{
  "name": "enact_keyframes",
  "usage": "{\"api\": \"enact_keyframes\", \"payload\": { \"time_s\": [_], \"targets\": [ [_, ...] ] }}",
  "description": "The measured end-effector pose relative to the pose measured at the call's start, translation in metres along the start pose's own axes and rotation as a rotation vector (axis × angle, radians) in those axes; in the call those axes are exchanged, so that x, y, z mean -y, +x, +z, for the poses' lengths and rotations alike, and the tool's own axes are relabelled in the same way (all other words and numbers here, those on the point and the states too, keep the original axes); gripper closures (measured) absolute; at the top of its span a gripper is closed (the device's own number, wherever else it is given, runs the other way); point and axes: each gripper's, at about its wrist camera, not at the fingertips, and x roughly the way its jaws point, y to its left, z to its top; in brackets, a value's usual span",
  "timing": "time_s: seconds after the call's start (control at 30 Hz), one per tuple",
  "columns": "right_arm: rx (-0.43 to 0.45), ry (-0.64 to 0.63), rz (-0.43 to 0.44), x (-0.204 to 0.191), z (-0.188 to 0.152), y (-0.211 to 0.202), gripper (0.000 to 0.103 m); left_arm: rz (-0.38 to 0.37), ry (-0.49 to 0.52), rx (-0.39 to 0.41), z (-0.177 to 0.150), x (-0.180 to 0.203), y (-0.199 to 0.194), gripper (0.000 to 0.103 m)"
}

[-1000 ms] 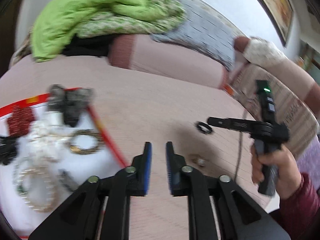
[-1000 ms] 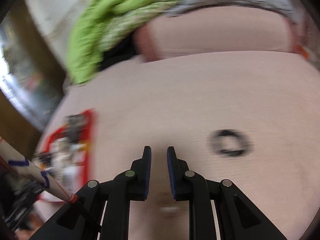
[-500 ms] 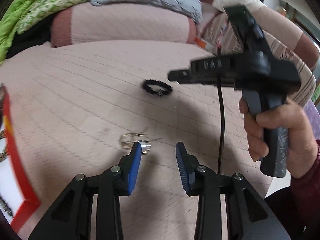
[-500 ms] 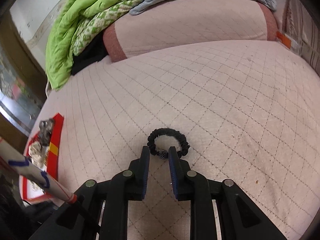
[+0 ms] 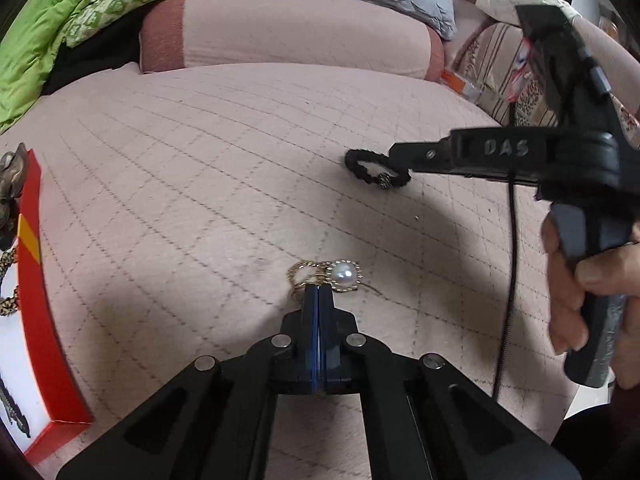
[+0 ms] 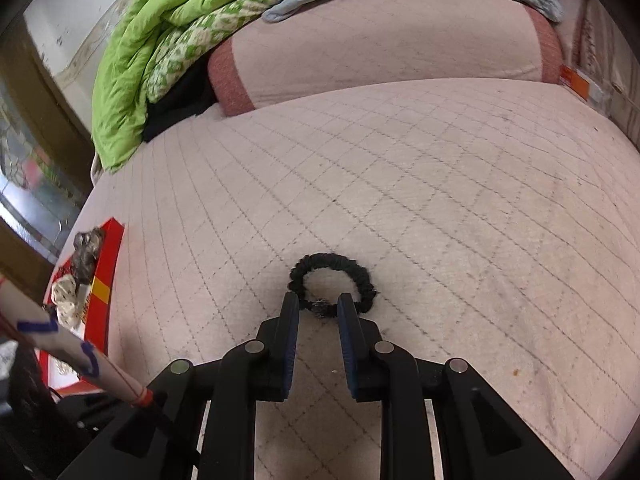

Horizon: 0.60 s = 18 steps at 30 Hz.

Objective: Organize jewelry
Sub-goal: 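Grasp the gold pearl ring with the left gripper while the right grasps the black hair tie, then carry the pearl ring and black hair tie over the box lid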

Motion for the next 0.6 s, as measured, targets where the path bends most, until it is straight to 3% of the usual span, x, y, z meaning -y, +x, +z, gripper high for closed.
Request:
{"api": "enact_keyframes", "payload": {
  "time_s": [0.27,0.33,0.4,0.6],
  "targets": [
    [-0.05,-0.125,-0.088,-0.012,-0.003,0.038,0.077,-0.088,0.0,0.006,0.0,-0.001,-0.01,0.101],
    [-0.059,-0.136,-0.121,-0.013,-0.002,0.039,0.084,-0.101,0.011,0.007,0.002,0.003,-0.009,0.089],
    [-0.07,-0.119,-0.135,-0.01,0.0,0.035,0.089,-0.086,0.022,0.021,0.003,0.008,-0.008,0.065],
    [-0.031,-0.048,-0.108,0.0,0.003,0.011,0.089,-0.049,0.073,0.001,0.006,0.02,0.009,0.064]
  ]
}}
